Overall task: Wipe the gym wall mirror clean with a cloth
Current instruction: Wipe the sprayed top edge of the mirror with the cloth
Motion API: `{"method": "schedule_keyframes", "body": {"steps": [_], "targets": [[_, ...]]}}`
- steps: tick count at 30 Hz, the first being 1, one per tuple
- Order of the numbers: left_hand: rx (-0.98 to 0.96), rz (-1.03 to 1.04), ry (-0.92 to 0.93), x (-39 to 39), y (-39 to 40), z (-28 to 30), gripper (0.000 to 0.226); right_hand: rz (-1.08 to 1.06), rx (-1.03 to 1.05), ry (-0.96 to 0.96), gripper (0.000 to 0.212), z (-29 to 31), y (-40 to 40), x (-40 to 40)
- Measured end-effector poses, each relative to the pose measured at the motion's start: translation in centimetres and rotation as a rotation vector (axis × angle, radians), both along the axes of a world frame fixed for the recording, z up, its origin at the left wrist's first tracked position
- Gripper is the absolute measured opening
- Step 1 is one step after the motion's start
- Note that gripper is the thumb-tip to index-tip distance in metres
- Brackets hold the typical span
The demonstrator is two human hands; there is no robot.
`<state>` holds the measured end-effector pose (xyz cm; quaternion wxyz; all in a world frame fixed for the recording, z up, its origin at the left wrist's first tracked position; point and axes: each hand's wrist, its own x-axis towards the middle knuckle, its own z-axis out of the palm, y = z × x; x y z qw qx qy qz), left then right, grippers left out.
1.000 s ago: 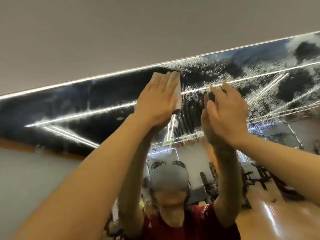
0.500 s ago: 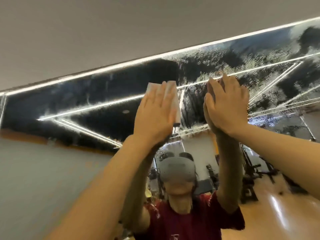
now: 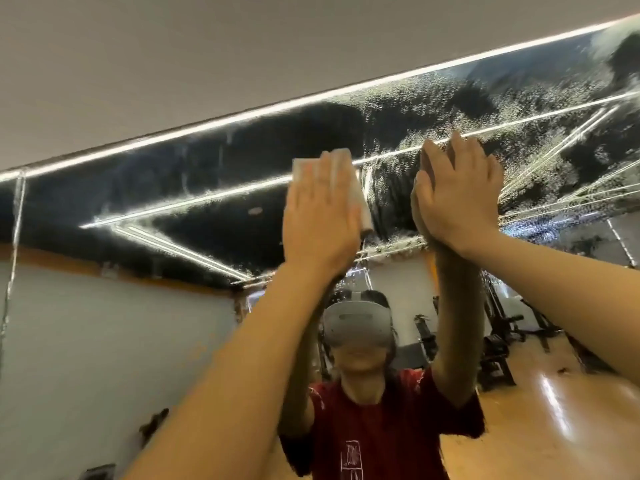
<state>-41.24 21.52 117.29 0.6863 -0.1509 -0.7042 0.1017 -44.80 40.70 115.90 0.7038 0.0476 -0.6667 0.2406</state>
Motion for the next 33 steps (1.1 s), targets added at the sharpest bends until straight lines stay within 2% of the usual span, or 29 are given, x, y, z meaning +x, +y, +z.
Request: {"method": "schedule_keyframes", "body": {"steps": [2,4,6,9,12,14,18,21,23,27,30,31,33], "targets": [[-0.105,0.003,-0.078,-0.4,0.6,-3.5,0.064,-0.002,0.000,0.001,0.058,-0.1,0.1,0.0],[-0.128,0.030,-0.095,-0.4,-1.4,-5.1,0.064,-0.005,0.005,0.012,0.058,0.0,0.2,0.0],[0.015,0.025,-0.063,0.5,-5.2,-5.5,0.062,-0.002,0.007,0.018,0.055,-0.1,0.4,-0.1],[0.328,0.055,-0.032,2.0,-10.4,-5.5,0.058,-0.001,-0.005,0.020,0.050,-0.1,0.3,-0.2],[0.459,0.032,-0.030,1.8,-9.9,-5.7,0.059,-0.003,0.000,0.010,0.050,0.0,0.3,0.0],[0.411,-0.002,-0.013,1.6,-6.5,-6.4,0.060,-0.006,0.000,0.001,0.051,0.1,0.2,0.1],[0.136,-0.020,-0.089,0.2,0.3,-9.8,0.066,0.004,-0.001,0.025,0.051,0.1,0.3,-0.1],[0.048,0.000,-0.126,0.0,-0.3,-10.6,0.064,0.006,0.008,0.042,0.053,0.0,0.4,-0.2],[0.081,0.027,-0.119,0.6,-3.3,-10.9,0.063,0.011,0.011,0.051,0.053,0.1,0.5,-0.2],[0.286,0.056,-0.082,1.7,-8.9,-12.1,0.061,0.010,0.009,0.047,0.051,0.0,0.6,-0.1],[0.364,0.048,-0.076,1.5,-7.8,-11.6,0.062,0.011,0.005,0.028,0.053,0.1,0.5,0.0],[0.343,0.043,-0.075,1.3,-6.4,-11.2,0.063,0.011,0.003,0.028,0.054,0.0,0.5,0.1],[0.182,0.022,-0.084,0.6,-2.7,-10.4,0.063,0.015,0.004,0.025,0.053,0.1,0.4,0.1]]}}
